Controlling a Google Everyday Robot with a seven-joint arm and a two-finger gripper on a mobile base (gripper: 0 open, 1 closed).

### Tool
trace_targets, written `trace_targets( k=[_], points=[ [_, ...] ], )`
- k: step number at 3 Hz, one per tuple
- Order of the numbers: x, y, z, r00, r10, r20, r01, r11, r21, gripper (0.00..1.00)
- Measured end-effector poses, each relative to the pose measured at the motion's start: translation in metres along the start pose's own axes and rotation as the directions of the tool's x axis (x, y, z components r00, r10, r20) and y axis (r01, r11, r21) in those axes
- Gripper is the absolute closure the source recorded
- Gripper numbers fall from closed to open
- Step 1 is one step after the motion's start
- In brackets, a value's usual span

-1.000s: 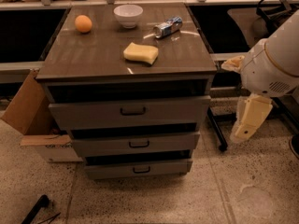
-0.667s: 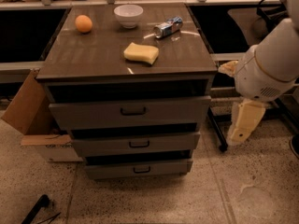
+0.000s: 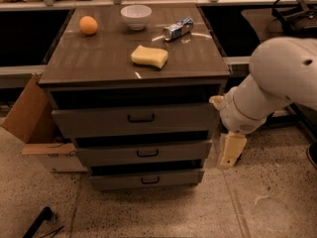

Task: Open top drawer

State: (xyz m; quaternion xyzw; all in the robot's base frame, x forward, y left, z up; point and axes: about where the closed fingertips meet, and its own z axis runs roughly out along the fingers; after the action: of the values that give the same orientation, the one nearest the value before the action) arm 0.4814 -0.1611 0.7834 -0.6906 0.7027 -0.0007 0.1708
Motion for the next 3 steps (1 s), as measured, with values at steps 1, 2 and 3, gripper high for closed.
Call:
trace_targets(
  k=[1,2,3],
  points=[
    [-0.005,-0.001,0.039,0.998,-0.005,0.067,0.006,0.9999,-0.012,0.0],
    [-0.005,-0.001,0.039,0.998,-0.005,0.067,0.006,0.9999,-0.012,0.0],
    [-0.008,-0.015,0.055,0.995,-0.039,0.091,0.038,0.9992,0.016,0.0]
  ],
)
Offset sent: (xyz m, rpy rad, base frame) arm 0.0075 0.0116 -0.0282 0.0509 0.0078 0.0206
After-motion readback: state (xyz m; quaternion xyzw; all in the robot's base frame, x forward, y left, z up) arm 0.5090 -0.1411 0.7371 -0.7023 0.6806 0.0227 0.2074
